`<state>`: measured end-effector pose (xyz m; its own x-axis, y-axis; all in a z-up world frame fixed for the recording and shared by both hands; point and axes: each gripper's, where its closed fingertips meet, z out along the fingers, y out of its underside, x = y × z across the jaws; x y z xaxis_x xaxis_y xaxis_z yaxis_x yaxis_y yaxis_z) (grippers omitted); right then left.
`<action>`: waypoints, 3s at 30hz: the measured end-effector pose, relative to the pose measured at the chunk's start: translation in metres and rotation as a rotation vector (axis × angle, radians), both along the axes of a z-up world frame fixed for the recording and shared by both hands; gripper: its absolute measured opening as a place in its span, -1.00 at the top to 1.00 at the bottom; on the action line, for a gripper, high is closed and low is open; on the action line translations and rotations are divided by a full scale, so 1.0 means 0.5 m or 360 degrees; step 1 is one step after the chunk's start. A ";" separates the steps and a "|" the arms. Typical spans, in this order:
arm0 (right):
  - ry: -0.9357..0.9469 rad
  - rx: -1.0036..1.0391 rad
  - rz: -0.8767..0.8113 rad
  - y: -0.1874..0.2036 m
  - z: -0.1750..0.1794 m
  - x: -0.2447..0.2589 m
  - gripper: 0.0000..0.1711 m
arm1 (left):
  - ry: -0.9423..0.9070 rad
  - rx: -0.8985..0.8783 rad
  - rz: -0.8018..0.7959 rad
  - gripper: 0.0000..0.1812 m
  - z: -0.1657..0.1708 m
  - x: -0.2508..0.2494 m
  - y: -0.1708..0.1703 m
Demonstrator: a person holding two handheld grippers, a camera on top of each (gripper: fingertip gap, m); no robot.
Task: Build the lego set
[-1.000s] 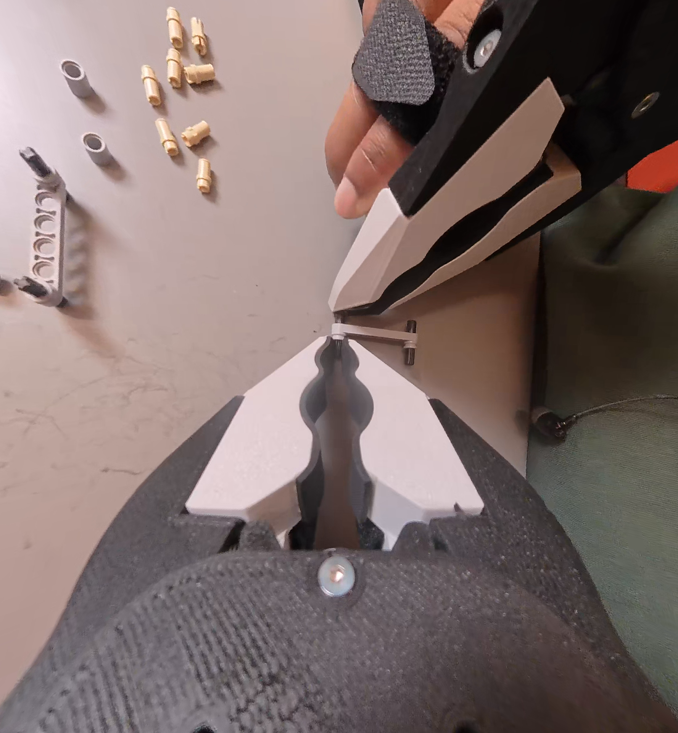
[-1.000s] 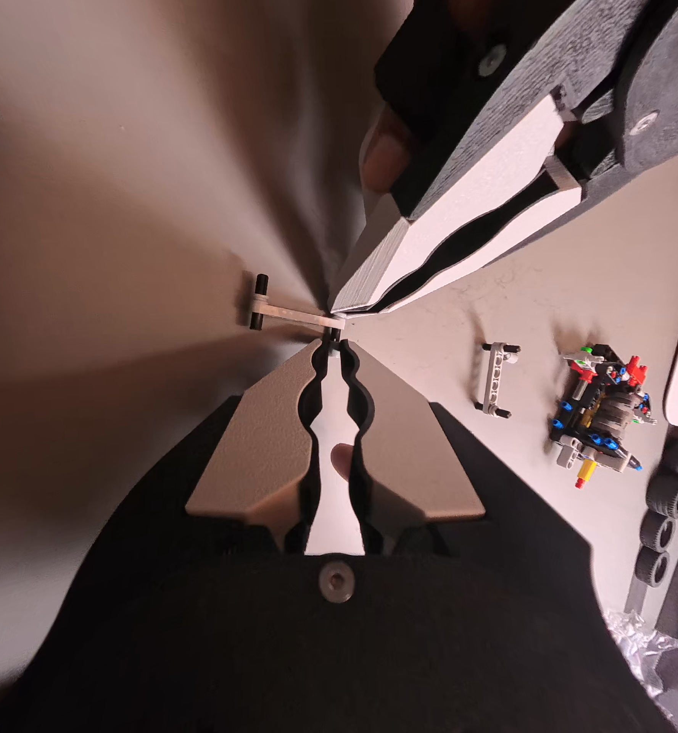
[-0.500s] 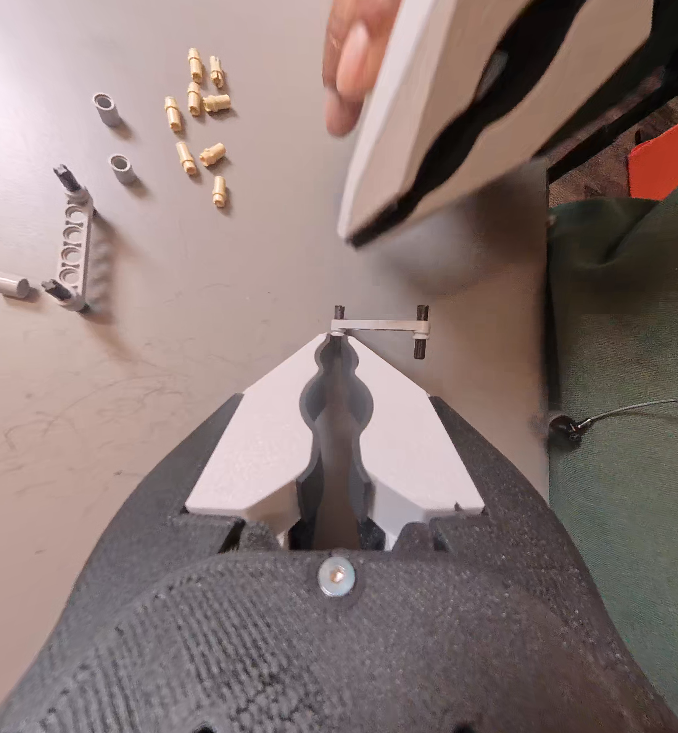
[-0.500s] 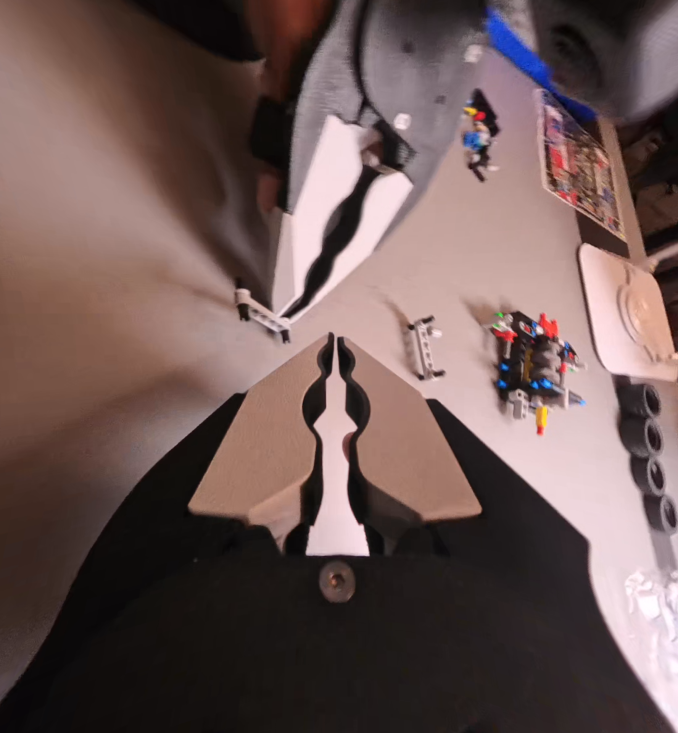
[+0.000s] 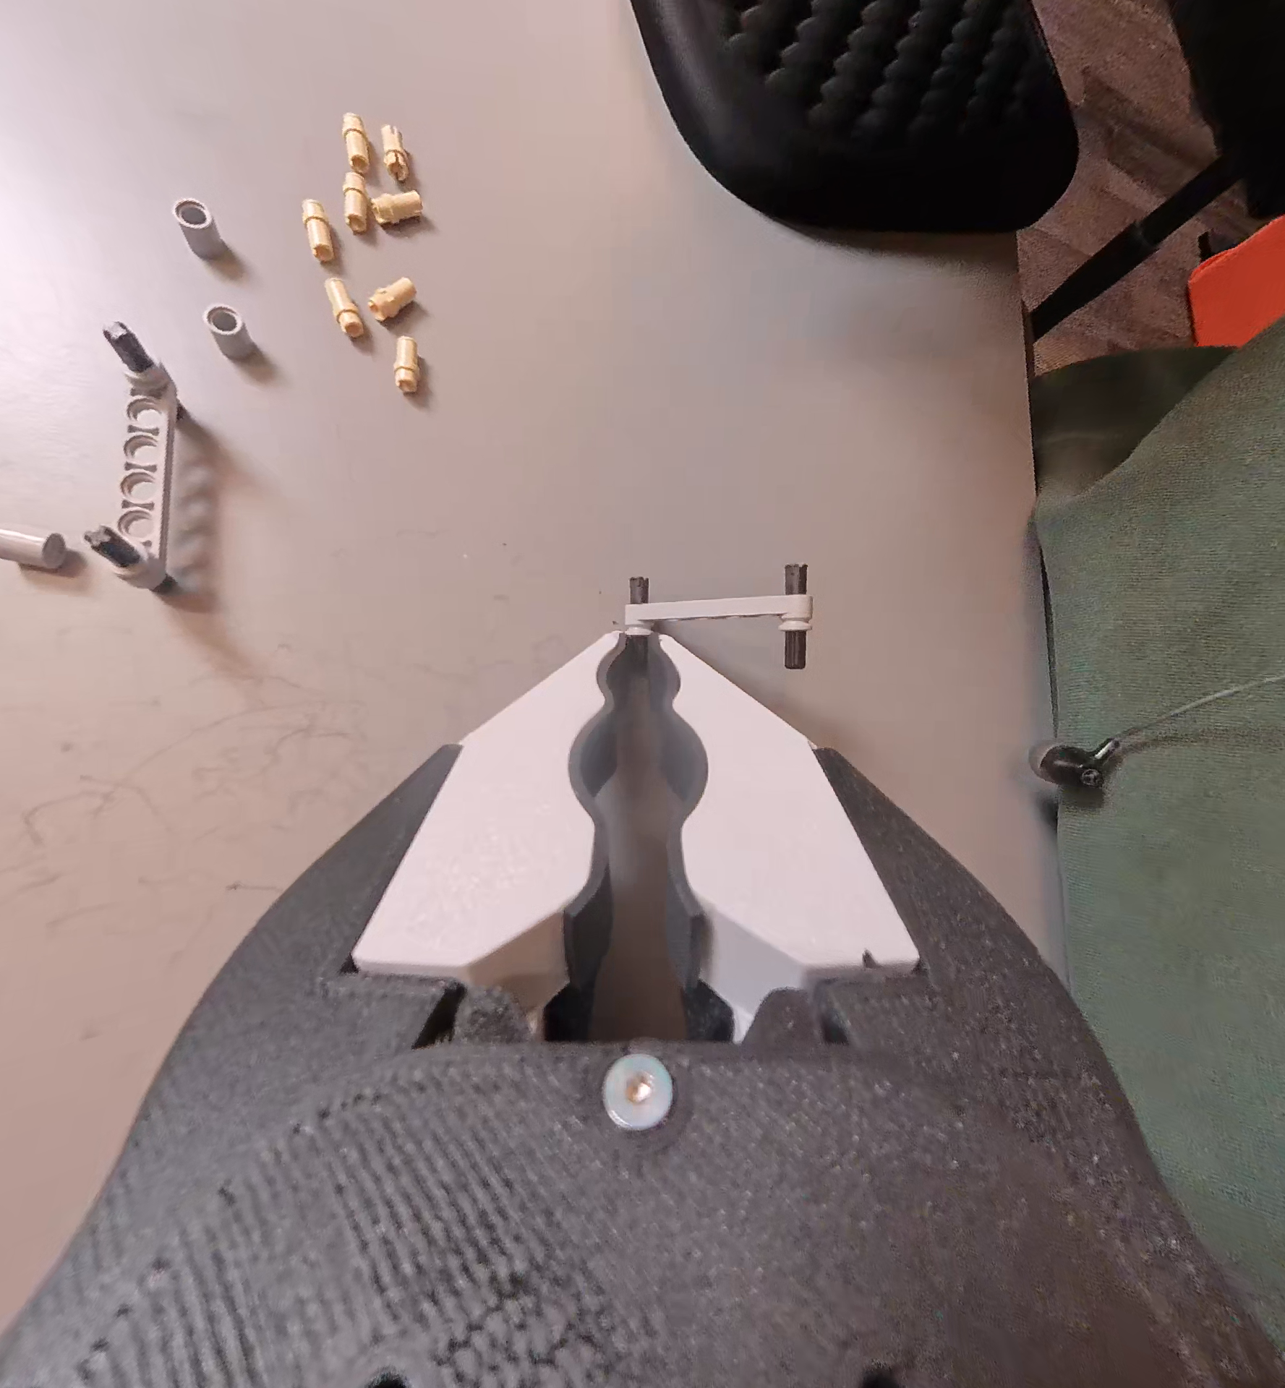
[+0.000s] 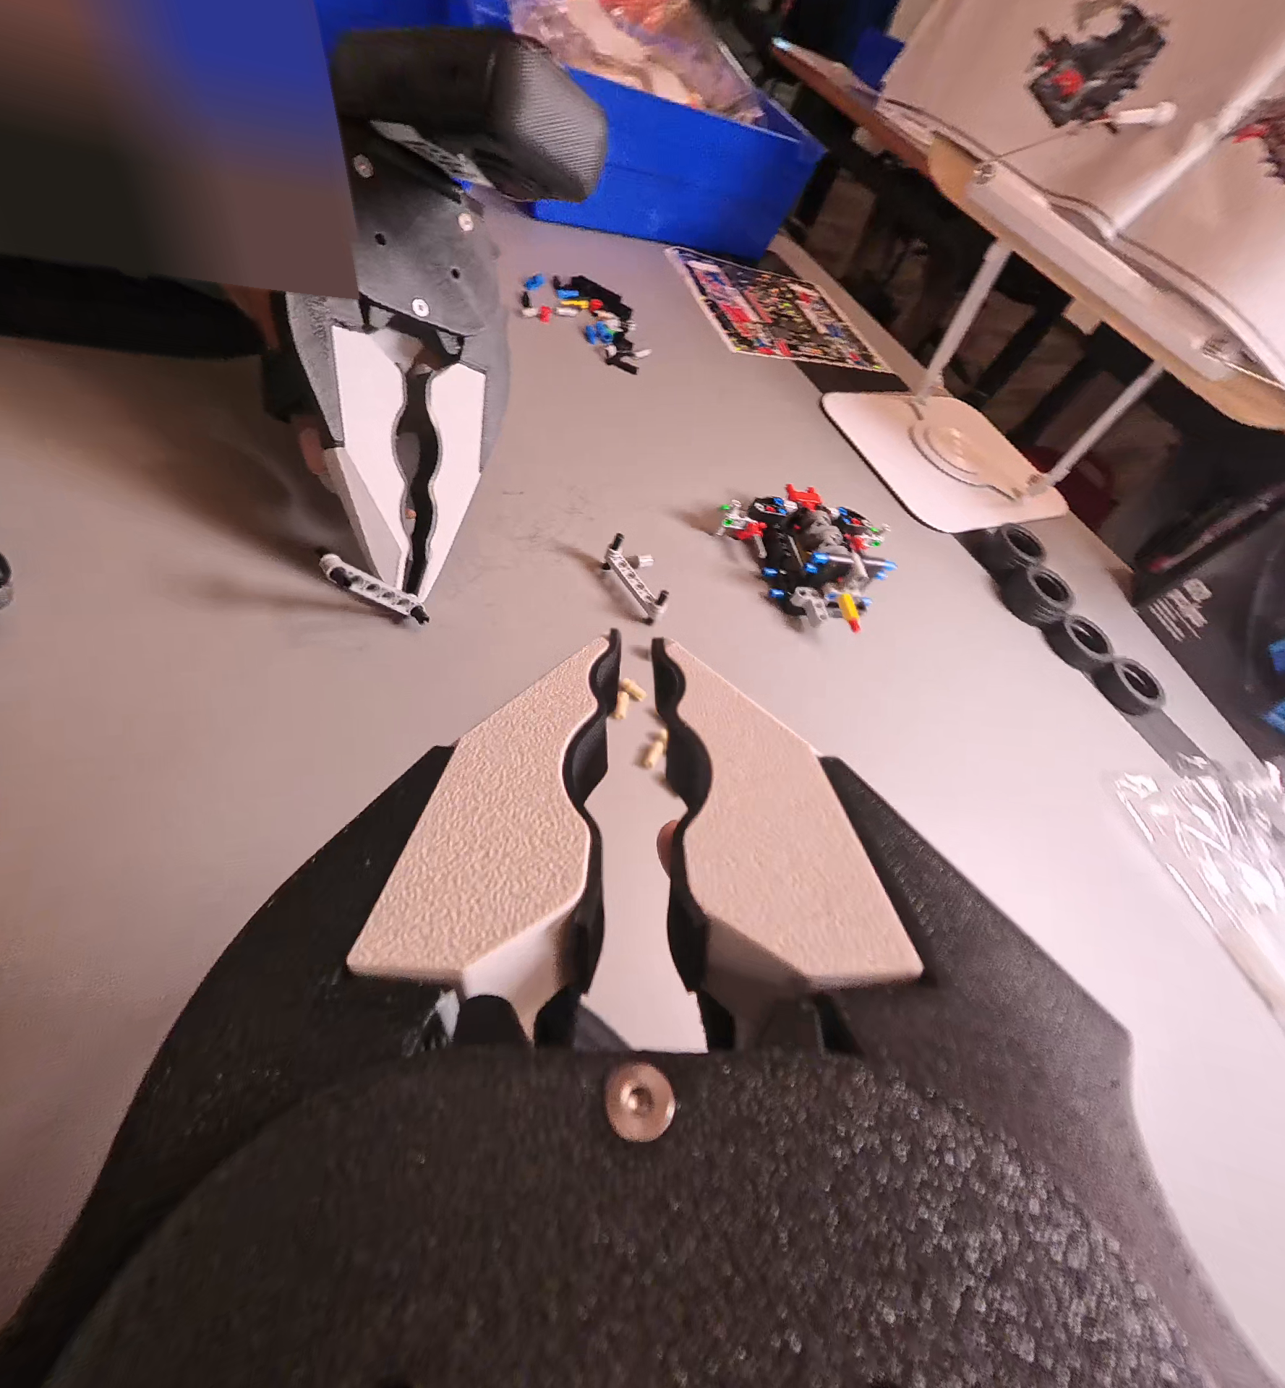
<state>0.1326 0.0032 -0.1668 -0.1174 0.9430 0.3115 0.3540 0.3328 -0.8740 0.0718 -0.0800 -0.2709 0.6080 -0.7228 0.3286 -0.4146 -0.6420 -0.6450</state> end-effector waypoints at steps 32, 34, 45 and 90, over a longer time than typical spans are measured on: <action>-0.0929 -0.0851 0.0527 -0.390 -0.209 0.250 0.78 | 0.0105 0.0321 0.0126 0.63 0.027 -0.057 0.009; -0.1020 -0.0788 0.0516 -0.396 -0.237 0.250 0.76 | 0.0112 0.0351 0.0140 0.64 0.035 -0.062 0.008; -0.1219 -0.0829 0.0525 -0.394 -0.268 0.257 0.79 | 0.0118 0.0393 0.0168 0.68 0.046 -0.068 -0.007; -0.1224 -0.0770 0.0405 -0.298 -0.195 0.362 0.79 | 0.0076 0.0463 0.0037 0.76 0.055 0.009 -0.028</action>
<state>0.3137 -0.1456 -0.2642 -0.3480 0.8676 -0.3553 0.8576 0.1416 -0.4944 0.0762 -0.0941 -0.2433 0.6353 -0.7681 0.0802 -0.4365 -0.4427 -0.7832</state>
